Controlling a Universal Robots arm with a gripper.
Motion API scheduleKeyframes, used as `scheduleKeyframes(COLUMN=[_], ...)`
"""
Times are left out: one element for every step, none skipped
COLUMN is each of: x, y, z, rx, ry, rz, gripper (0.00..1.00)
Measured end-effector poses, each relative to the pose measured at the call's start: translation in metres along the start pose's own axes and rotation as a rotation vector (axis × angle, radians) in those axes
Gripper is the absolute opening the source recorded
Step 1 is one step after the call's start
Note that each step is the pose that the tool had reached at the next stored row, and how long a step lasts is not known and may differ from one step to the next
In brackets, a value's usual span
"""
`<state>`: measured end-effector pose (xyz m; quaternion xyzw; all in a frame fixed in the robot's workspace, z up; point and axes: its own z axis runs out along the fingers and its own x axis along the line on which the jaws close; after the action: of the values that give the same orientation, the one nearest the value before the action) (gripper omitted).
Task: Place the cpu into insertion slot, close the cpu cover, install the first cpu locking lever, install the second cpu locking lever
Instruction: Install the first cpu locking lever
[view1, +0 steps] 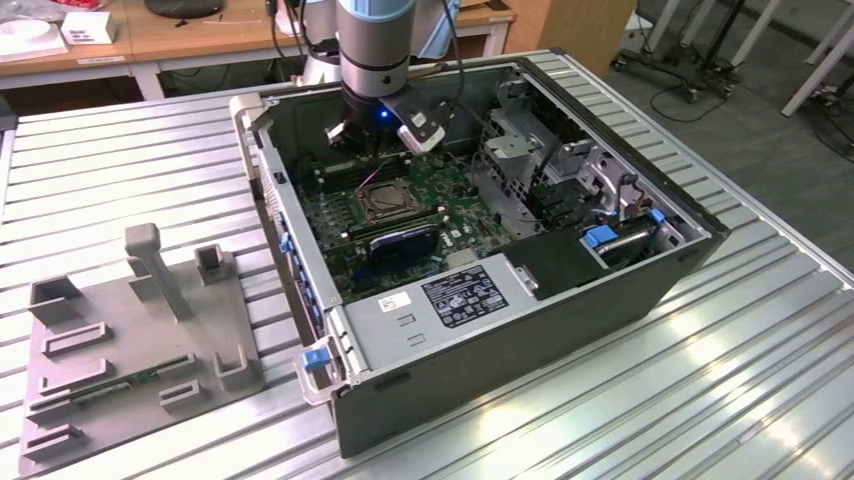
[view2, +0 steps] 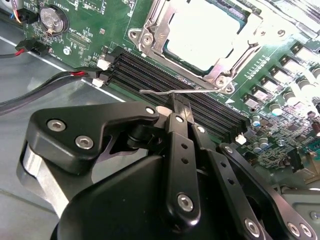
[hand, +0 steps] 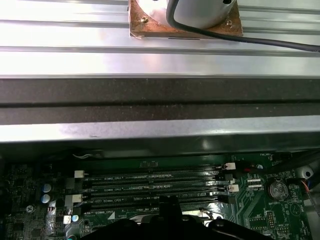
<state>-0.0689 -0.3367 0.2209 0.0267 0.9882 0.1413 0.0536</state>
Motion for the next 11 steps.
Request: scheduleKeyframes(x=[0.0, 0.0, 0.0, 0.0, -0.0001, -0.0001, 0.0, 0.0, 0.0, 0.0, 0.0], y=[0.0, -0.0001, -0.0001, -0.0001, -0.0001, -0.0001, -0.0002, -0.0002, -0.0002, -0.0001, -0.0001], z=[0.0, -0.0001, 0.0, 0.0, 0.0, 0.0, -0.0001, -0.0001, 0.0, 0.0, 0.0], rx=[0.0, 0.0, -0.0001, -0.0001, 0.0002, 0.0005, 0.0007, 0.0008, 0.0007, 0.0007, 0.0007], ry=[0.0001, 0.0001, 0.0, 0.0, 0.0028, 0.0078, 0.009, 0.0095, 0.0098, 0.0102, 0.0106], rz=[0.0, 0.0, 0.0, 0.0, 0.001, 0.002, 0.002, 0.003, 0.003, 0.003, 0.003], gripper=[0.11, 0.11, 0.11, 0.11, 0.11, 0.11, 0.11, 0.11, 0.11, 0.11, 0.11])
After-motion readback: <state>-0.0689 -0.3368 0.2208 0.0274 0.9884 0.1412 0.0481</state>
